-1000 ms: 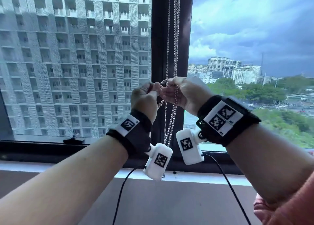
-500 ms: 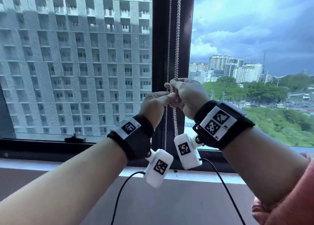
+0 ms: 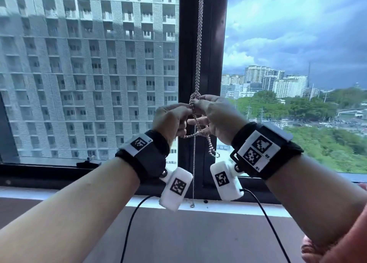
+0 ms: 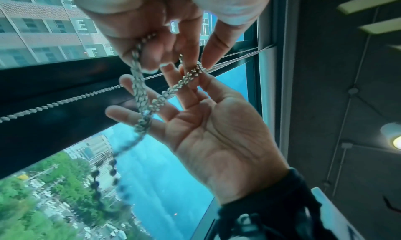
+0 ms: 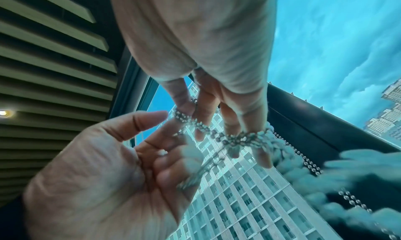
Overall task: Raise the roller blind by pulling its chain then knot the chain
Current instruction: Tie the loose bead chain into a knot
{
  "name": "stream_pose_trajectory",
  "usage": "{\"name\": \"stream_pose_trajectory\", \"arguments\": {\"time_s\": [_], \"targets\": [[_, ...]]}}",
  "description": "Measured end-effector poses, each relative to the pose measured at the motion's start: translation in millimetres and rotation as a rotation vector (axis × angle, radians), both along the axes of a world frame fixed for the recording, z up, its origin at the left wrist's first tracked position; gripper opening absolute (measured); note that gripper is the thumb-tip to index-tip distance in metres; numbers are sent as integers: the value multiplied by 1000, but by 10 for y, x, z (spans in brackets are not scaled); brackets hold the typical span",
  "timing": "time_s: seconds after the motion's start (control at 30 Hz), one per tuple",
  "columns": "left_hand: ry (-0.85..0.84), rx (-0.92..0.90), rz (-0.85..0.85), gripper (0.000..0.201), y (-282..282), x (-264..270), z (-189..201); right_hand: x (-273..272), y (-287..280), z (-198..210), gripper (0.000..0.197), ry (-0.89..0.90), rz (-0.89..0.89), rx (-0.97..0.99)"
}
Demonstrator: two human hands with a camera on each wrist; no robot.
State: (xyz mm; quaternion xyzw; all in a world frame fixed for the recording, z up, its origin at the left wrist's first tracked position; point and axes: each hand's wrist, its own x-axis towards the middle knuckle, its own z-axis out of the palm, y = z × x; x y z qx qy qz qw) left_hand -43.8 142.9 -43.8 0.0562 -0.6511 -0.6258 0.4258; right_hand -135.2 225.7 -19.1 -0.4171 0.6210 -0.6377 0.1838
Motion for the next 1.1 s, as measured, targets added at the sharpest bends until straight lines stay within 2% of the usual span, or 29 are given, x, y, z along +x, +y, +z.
{"name": "stream_pose_trajectory", "arguments": {"time_s": [0.13, 0.27, 0.33, 0.4, 0.5, 0.57, 0.73, 0.87, 0.97, 1.1], "targets": [[27, -106, 77, 18, 42, 37, -84, 47, 53, -24, 11, 141, 11, -16], [-15, -178, 157, 26, -22, 0, -198, -75, 22, -105, 17, 448, -137, 47], [-77, -252, 185, 30, -117, -20, -270, -128, 24, -141, 14, 519, -196, 74], [-107, -303, 187, 31, -156, -23, -316, -177, 25, -145, 10, 524, -210, 60], [-122, -295, 196, 21, -156, -38, -328, -205, 17, -139, 19, 482, -211, 48], [-147, -238, 146, 18, -136, -50, -311, -215, -9, -158, 21, 488, -209, 38], [-74, -11, -54, 29, -40, -150, -240, -175, -77, -187, 18, 535, -203, 40], [-19, -21, 10, 10, -64, -208, -273, -166, -70, -155, 12, 538, -279, 10], [-37, -75, 51, 12, -77, -203, -356, -173, -1, -84, 20, 506, -283, -29], [-7, 23, -1, 11, -69, -230, -392, -186, 53, 5, 30, 493, -224, -35]]}}
